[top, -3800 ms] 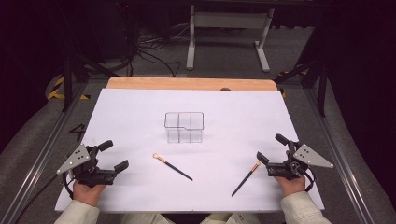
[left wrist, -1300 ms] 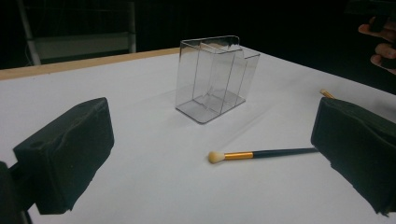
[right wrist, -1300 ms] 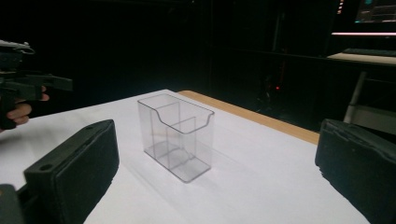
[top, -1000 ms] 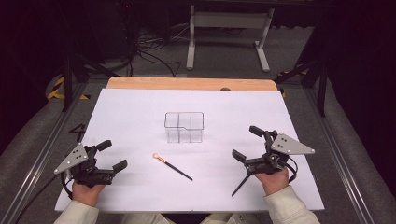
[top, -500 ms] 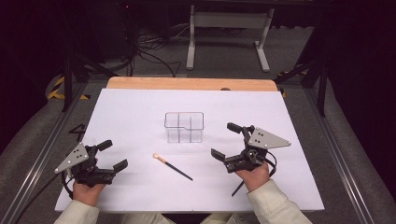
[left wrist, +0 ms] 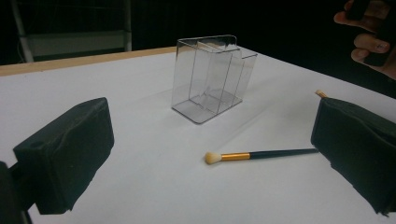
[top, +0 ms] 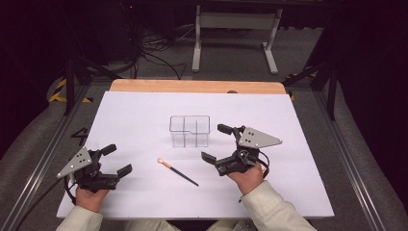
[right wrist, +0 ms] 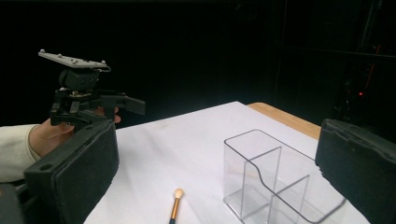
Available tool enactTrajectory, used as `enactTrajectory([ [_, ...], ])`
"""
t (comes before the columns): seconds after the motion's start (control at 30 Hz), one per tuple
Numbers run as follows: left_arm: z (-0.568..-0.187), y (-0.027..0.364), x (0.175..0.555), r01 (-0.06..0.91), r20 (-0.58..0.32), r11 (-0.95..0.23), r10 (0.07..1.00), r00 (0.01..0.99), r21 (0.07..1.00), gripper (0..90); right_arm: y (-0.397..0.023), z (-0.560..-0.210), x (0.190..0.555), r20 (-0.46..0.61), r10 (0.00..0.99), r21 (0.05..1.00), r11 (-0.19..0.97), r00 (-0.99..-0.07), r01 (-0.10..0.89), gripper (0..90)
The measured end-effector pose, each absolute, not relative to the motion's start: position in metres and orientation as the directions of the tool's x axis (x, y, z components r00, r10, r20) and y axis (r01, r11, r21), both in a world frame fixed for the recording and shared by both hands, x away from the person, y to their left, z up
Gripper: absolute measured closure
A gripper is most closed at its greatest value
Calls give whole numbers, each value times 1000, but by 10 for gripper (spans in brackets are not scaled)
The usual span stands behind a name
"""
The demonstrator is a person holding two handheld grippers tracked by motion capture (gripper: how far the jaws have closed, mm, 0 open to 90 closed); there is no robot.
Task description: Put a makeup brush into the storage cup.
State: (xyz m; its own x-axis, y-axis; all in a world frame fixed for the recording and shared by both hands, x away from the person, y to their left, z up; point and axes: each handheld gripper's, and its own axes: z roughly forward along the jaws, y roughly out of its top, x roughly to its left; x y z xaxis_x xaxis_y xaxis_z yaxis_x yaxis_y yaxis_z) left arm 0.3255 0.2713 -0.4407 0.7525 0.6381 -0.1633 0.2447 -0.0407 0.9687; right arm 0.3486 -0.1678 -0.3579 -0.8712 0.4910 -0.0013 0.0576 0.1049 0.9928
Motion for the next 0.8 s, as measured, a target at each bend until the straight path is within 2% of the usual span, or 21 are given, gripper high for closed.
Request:
enactTrajectory([
  [0.33,-440,269,325,239,-158,-44,631,760,970,1,-144,-355,353,16,435,990,117,-900,74,0],
  [0.8,-440,272,325,246,-170,-34,633,755,969,1,-121,-349,364,24,420,975,190,-907,114,0],
])
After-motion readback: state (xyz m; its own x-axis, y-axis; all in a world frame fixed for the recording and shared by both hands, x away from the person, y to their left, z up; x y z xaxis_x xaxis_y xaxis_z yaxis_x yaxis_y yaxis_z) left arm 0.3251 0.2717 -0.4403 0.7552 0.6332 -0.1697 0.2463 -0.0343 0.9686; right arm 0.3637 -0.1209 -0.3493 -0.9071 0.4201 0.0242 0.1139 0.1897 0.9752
